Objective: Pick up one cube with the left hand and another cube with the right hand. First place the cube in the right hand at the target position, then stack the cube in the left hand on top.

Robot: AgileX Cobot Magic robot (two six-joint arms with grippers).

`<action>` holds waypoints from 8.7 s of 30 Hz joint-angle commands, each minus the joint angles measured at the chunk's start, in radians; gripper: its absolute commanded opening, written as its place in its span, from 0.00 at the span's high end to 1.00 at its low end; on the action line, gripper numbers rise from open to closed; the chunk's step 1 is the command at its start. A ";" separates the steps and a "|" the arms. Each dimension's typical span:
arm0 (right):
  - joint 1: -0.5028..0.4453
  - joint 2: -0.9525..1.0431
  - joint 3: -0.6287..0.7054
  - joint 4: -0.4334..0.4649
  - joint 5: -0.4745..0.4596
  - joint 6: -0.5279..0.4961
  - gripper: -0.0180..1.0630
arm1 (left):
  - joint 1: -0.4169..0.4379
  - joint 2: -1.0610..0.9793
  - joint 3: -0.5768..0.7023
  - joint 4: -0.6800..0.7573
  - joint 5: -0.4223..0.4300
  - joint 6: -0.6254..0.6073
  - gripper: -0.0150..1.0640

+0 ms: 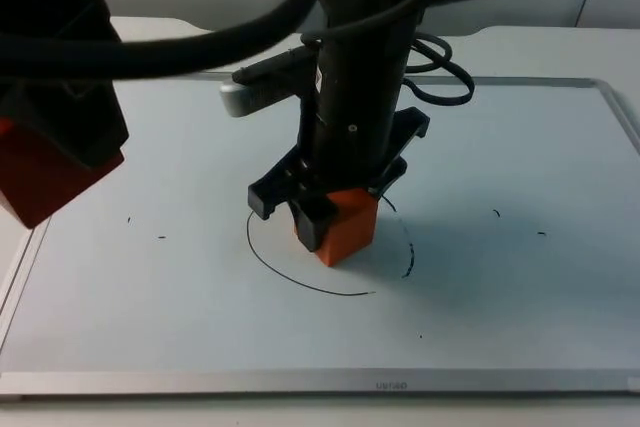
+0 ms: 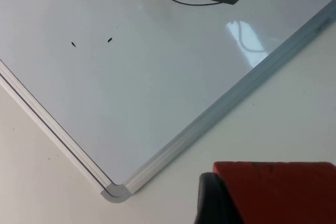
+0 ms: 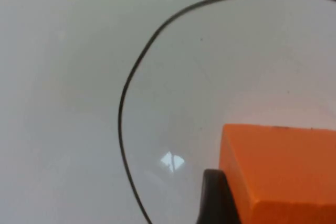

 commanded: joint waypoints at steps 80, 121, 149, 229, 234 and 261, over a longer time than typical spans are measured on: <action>0.000 -1.938 0.839 -0.081 -0.007 -0.074 0.01 | -0.009 0.724 -0.531 -0.156 -0.163 0.183 0.99; 0.000 -1.938 0.839 -0.113 -0.005 -0.077 0.01 | -0.019 0.890 -0.596 -0.186 -0.203 0.243 0.98; 0.000 -1.938 0.839 -0.113 -0.005 -0.077 0.01 | -0.019 0.890 -0.596 -0.205 -0.190 0.243 0.97; 0.004 -2.325 1.219 -0.030 0.084 -0.010 0.01 | -0.113 -1.198 0.527 0.105 -0.018 -0.050 0.23; 0.004 -2.325 1.230 -0.032 0.089 -0.010 0.01 | -0.113 -1.283 0.527 0.121 0.004 -0.057 0.23; 0.004 -2.325 1.230 -0.034 0.089 -0.009 0.01 | -0.113 -1.287 0.581 0.014 -0.052 -0.057 0.23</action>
